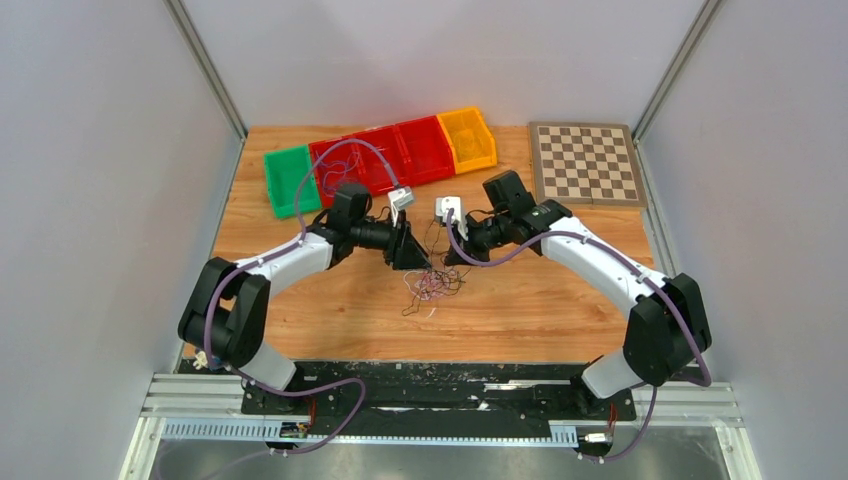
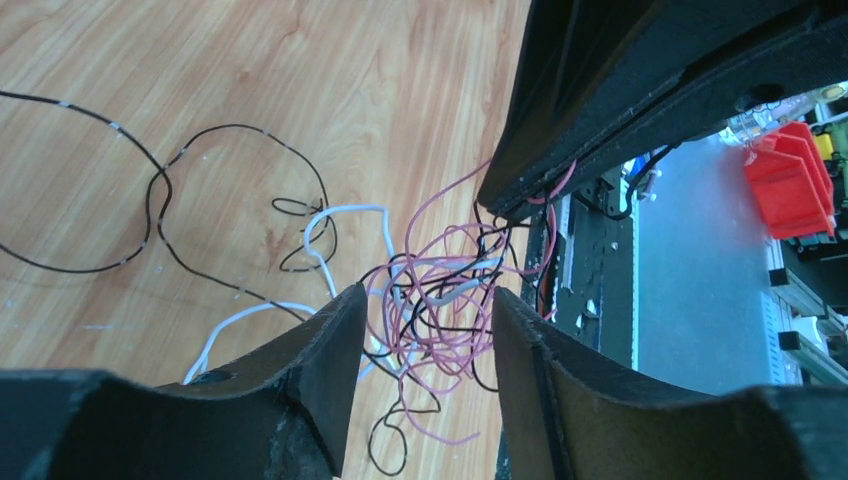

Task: Untangle the cables

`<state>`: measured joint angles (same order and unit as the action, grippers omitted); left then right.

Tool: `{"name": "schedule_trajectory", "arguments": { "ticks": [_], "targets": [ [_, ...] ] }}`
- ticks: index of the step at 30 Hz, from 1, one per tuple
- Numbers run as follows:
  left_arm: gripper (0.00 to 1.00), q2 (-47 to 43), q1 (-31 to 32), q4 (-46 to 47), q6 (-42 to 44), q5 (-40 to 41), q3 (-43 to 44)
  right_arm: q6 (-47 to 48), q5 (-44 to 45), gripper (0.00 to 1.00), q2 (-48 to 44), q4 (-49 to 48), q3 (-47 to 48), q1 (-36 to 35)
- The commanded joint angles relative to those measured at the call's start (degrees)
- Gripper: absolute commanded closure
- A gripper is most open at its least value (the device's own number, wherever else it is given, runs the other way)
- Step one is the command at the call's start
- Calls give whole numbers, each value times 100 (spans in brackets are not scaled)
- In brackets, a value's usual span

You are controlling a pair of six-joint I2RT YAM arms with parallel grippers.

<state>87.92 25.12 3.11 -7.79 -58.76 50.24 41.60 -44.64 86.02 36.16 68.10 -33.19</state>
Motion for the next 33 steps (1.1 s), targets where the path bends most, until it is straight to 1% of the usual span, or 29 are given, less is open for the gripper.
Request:
{"name": "schedule_trajectory", "arguments": {
  "ticks": [1, 2, 3, 4, 5, 6, 8, 11, 14, 17, 20, 21, 23, 24, 25, 26, 27, 28, 29, 31, 33],
  "targets": [
    [50, 155, 82, 462, -311, 87, 151, -23, -79, 100, -283, -204, -95, -38],
    [59, 199, 85, 444, -324, 86, 199, -21, -50, 100, -310, -201, -129, -35],
    [65, 199, 84, 405, -290, 74, 229, -21, 4, 100, -347, -195, -160, -38],
    [80, 177, 82, 241, -248, 82, 293, -21, 67, 100, -379, -197, -198, -31],
    [87, 84, 72, 114, -130, 109, 328, -16, 118, 100, -430, -183, -252, -11],
    [98, 23, 59, -141, -67, 207, 384, -13, 176, 100, -471, -179, -314, 39],
    [100, -251, -51, -463, 26, 235, 423, -4, 278, 100, -544, -152, -467, 211],
    [100, -805, -437, -777, -33, 208, 490, 99, 423, 100, -552, -59, -742, 689],
    [100, -1206, -812, -1196, -88, 172, 750, 405, 665, 100, -500, 59, -1036, 1154],
    [100, -1593, -1257, -1500, -192, 155, 1108, 801, 967, 100, -444, 86, -1372, 1473],
    [100, -1784, -1644, -1628, -379, 139, 1668, 1063, 1231, 100, -312, 87, -1649, 1692],
    [100, -1826, -1873, -1629, -488, 142, 1794, 1109, 1286, 100, -245, 85, -1695, 1770],
    [100, -1824, -2175, -1691, -577, 134, 2181, 1130, 1257, 100, -147, 91, -1679, 1926],
    [100, -1797, -2270, -1770, -450, 77, 2400, 1091, 1174, 100, -156, 85, -1618, 1967],
    [100, -1719, -2277, -2122, -275, 50, 2494, 1031, 1035, 100, -196, 90, -1530, 1981],
    [91, -1674, -2229, -2285, 19, -30, 2604, 999, 824, 100, -283, 89, -1433, 1981],
    [77, -1590, -2195, -2534, 122, -61, 2596, 977, 558, 100, -437, 87, -1334, 1977],
    [50, -1557, -2121, -2600, 208, -95, 2480, 969, 329, 100, -547, 78, -1234, 1949],
    [37, -1508, -2084, -2600, 208, -80, 2275, 926, 175, 100, -652, 32, -1139, 1877],
    [29, -1497, -1936, -2378, 185, -44, 1885, 846, 97, 100, -799, -34, -923, 1647],
    [25, -1473, -1655, -2153, 243, 75, 1601, 796, 27, 100, -928, -118, -768, 1403]
  ]
}}
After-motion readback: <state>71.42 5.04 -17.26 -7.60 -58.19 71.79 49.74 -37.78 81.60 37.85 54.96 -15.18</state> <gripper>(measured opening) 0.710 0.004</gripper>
